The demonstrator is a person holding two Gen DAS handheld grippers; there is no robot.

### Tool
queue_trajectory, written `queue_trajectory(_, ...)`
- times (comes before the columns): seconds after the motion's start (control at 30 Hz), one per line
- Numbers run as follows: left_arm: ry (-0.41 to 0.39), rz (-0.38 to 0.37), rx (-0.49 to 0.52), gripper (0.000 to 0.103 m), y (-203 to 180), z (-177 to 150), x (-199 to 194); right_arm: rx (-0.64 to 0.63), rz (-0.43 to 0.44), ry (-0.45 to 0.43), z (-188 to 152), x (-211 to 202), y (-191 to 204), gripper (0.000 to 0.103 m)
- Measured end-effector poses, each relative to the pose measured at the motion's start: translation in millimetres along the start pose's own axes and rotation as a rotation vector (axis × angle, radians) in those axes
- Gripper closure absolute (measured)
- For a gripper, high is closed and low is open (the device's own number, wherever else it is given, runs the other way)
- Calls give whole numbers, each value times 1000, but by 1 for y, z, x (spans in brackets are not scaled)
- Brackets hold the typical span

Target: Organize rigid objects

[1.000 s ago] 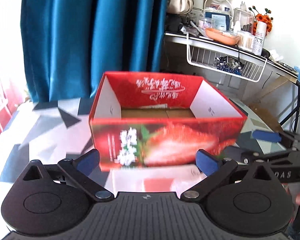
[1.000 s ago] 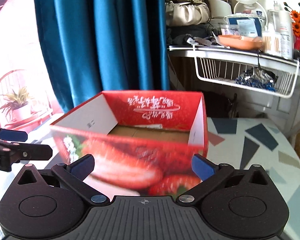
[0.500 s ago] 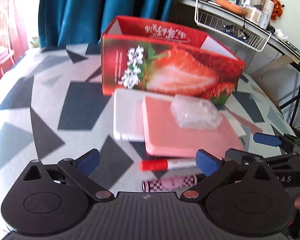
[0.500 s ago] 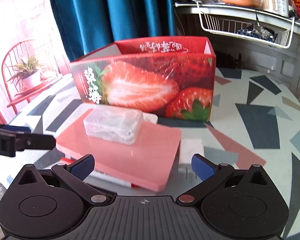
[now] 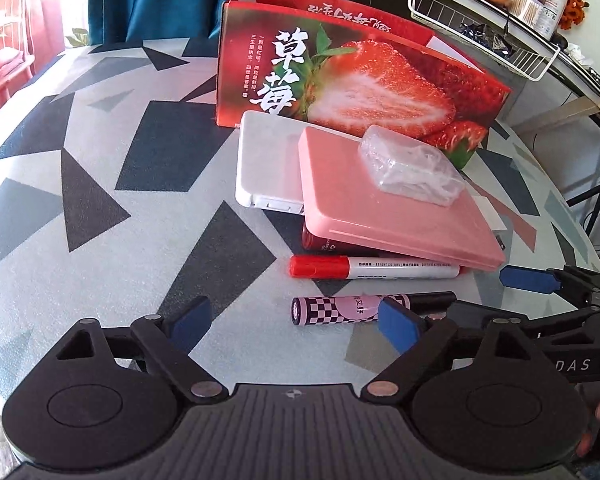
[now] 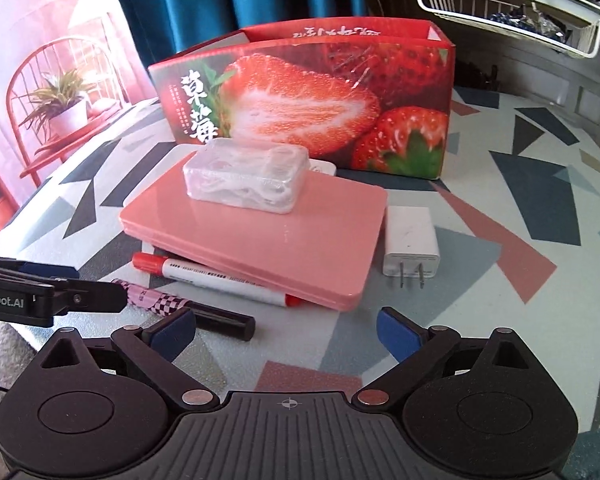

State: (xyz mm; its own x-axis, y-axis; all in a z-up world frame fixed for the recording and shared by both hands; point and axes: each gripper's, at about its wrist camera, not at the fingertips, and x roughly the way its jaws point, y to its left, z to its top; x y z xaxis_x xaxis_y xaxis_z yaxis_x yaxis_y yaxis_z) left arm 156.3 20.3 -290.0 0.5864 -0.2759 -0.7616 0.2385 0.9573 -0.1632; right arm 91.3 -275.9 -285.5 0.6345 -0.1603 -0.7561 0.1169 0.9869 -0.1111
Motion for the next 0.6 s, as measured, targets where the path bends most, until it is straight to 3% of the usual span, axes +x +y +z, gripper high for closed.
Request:
queue_trajectory(0.43, 11, -26, 31, 39, -5, -4, 8, -88, 104, 54, -5, 7, 18, 52)
queue_trajectory(0.6, 12, -54, 11, 48, -4, -4, 7, -77, 112, 50, -5, 6, 17, 59)
